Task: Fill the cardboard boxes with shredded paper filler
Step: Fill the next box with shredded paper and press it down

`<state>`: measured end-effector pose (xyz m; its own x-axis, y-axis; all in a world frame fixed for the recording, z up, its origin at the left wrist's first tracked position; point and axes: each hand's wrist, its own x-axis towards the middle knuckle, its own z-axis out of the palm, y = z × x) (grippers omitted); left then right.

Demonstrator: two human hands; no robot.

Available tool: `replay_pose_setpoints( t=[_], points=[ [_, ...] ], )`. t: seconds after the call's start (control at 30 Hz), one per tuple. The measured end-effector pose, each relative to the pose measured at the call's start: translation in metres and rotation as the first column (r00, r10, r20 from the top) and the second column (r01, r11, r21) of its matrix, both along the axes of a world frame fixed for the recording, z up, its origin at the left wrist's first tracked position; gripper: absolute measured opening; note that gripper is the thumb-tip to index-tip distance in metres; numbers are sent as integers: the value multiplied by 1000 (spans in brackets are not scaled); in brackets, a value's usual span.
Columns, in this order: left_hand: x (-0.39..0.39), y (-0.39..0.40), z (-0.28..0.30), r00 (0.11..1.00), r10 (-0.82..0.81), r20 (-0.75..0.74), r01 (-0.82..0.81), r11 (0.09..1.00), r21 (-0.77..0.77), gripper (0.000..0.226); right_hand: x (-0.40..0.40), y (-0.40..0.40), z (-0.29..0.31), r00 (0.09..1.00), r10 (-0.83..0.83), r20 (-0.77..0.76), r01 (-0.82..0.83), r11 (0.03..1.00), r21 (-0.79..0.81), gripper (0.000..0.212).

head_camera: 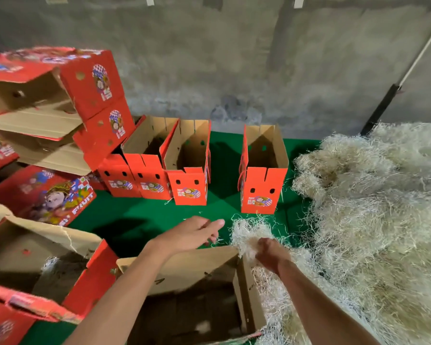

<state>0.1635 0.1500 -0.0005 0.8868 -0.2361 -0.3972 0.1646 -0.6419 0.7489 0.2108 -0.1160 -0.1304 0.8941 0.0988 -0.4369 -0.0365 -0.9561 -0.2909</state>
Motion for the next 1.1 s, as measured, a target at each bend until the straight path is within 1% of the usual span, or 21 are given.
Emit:
replay_pose_setpoints(
  t=[0.07,0.13,0.2,0.27,0.37,0.47,0.5,0.53,0.57,0.6,0.63,0.67,0.7,0.77,0.87,0.9,0.93,0.97,1.0,1.03,1.1],
  points=[
    [2,10,6,999,24,39,-23,1000,-7,58,11,13,31,997,-45,58,45,999,5,23],
    [4,18,9,992,81,99,-80,997,-9,48,20,26,69,979,-6,205,10,1000,-19,29],
    [6,23,13,974,172,150,-171,985,-16,44,26,38,110,939,26,344,-48,997,56,35],
    [9,23,21,945,296,137,-278,951,-134,49,36,47,148,905,11,426,-72,989,128,39],
    [16,22,36,872,486,-54,-467,795,-386,73,45,60,195,868,-52,493,-105,953,285,51],
    [20,21,46,817,533,-218,-552,615,-563,97,47,73,218,835,-156,528,-152,856,494,55],
    [23,21,49,815,508,-278,-559,565,-607,97,47,78,222,832,-190,521,-170,807,566,47],
    [26,22,52,820,458,-343,-559,516,-649,90,45,81,226,838,-210,504,-201,740,642,31],
    [30,22,53,823,389,-414,-561,448,-696,85,42,84,229,850,-225,477,-224,665,712,17],
    [33,21,54,825,293,-484,-564,355,-746,86,41,89,231,866,-226,446,-234,606,760,11],
    [34,19,56,822,202,-532,-569,267,-778,91,39,94,233,887,-213,410,-228,570,790,13],
    [35,16,59,819,166,-549,-573,219,-789,94,36,99,232,903,-200,380,-215,556,803,21],
    [35,12,62,821,175,-544,-571,211,-793,92,35,103,231,911,-184,368,-216,547,809,25],
    [42,6,64,827,227,-515,-560,237,-794,80,31,108,225,924,-166,344,-218,510,832,27],
    [58,1,63,797,325,-509,-596,286,-750,59,27,105,217,943,-208,259,-164,389,907,38],
    [61,3,63,794,335,-507,-597,275,-753,53,25,102,216,943,-247,221,-121,363,924,42],
    [64,5,64,785,343,-516,-602,229,-765,49,23,99,214,942,-292,162,-52,351,935,50],
    [64,7,66,774,361,-521,-608,192,-770,45,22,95,211,941,-323,99,21,347,937,62],
    [68,8,67,769,382,-512,-608,191,-771,43,22,91,207,937,-346,47,82,349,934,77],
    [69,9,68,775,413,-479,-601,244,-761,47,25,88,200,938,-347,12,120,356,927,84],
    [72,4,65,761,533,-370,-624,444,-643,76,26,87,189,948,-315,-49,155,319,935,86]
  ],
)
